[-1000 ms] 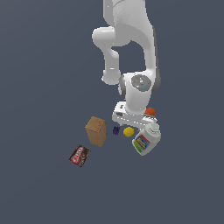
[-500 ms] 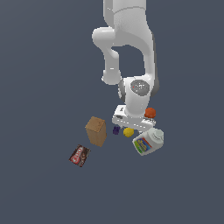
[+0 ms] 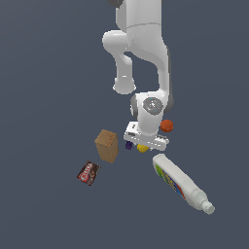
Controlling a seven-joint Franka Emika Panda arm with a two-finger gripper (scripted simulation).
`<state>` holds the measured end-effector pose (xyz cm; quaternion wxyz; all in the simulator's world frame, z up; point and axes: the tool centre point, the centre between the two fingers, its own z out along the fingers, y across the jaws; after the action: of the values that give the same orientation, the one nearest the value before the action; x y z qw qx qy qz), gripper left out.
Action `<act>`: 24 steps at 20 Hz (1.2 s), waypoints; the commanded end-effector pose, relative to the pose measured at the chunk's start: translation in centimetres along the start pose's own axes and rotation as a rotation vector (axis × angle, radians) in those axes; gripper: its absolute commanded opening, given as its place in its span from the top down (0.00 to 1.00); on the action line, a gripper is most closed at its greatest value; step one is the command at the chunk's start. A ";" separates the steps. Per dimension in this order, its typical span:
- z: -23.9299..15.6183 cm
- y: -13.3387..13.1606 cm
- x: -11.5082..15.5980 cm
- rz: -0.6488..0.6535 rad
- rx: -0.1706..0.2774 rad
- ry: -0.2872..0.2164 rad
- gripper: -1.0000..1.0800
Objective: Pick up a designated object from a clutter of objects.
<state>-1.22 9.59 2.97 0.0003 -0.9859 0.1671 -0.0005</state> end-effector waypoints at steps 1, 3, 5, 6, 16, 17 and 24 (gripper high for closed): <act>0.1 0.1 0.0 0.001 -0.001 -0.001 1.00; 0.1 0.1 0.0 0.001 -0.001 -0.001 1.00; 0.1 0.1 0.0 0.001 -0.001 -0.001 1.00; 0.1 0.1 0.0 0.001 -0.001 -0.001 1.00; -1.0 0.7 0.0 0.000 0.001 0.001 1.00; -1.3 0.9 -0.1 0.000 0.001 0.001 1.00; -4.5 3.2 -0.3 0.000 0.001 0.001 1.00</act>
<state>-2.32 7.22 6.58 0.0002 -0.9860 0.1667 -0.0002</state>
